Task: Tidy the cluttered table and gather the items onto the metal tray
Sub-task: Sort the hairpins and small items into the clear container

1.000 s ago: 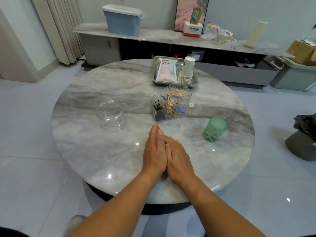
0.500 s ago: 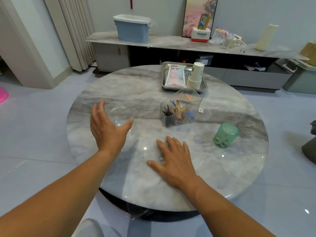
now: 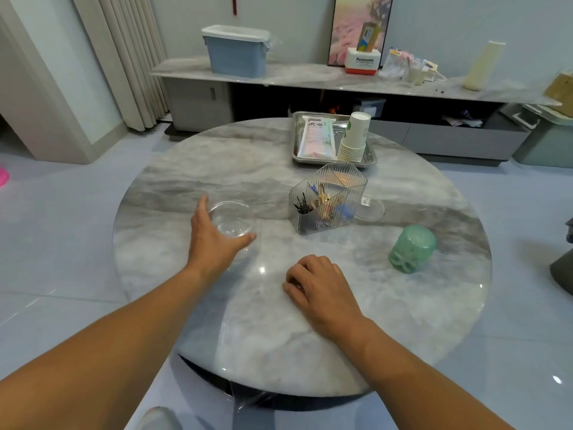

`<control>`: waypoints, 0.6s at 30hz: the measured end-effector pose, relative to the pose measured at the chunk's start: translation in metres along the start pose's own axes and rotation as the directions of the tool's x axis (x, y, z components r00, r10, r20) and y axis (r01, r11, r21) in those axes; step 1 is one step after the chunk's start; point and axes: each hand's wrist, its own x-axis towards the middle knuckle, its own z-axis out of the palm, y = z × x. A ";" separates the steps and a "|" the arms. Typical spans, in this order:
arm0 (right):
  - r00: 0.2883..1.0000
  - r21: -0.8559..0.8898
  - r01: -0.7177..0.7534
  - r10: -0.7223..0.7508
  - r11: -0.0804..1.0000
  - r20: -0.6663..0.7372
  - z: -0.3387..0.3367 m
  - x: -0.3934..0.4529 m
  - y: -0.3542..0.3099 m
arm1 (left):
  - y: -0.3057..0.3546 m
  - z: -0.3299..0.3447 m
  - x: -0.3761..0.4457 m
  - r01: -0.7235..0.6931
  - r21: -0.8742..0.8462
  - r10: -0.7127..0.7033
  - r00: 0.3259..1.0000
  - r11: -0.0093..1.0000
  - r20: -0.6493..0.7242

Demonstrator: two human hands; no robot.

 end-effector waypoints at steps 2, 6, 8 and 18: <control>1.000 -0.071 -0.011 0.010 0.997 -0.011 -0.004 -0.002 -0.002 | 0.004 0.003 -0.016 -0.104 0.029 0.102 0.992 0.994 0.074; 0.998 -0.168 -0.054 0.058 0.984 0.018 -0.008 -0.004 -0.009 | 0.015 0.008 -0.047 -0.378 0.177 0.350 0.921 0.909 0.169; 0.997 -0.166 -0.076 0.076 0.983 -0.006 -0.008 -0.006 -0.011 | 0.019 0.011 -0.058 -0.481 0.191 0.443 0.872 0.856 0.208; 0.827 0.442 -0.416 0.533 0.794 -0.178 -0.033 0.018 -0.009 | 0.007 0.031 -0.085 -0.241 0.084 0.242 0.970 0.967 0.004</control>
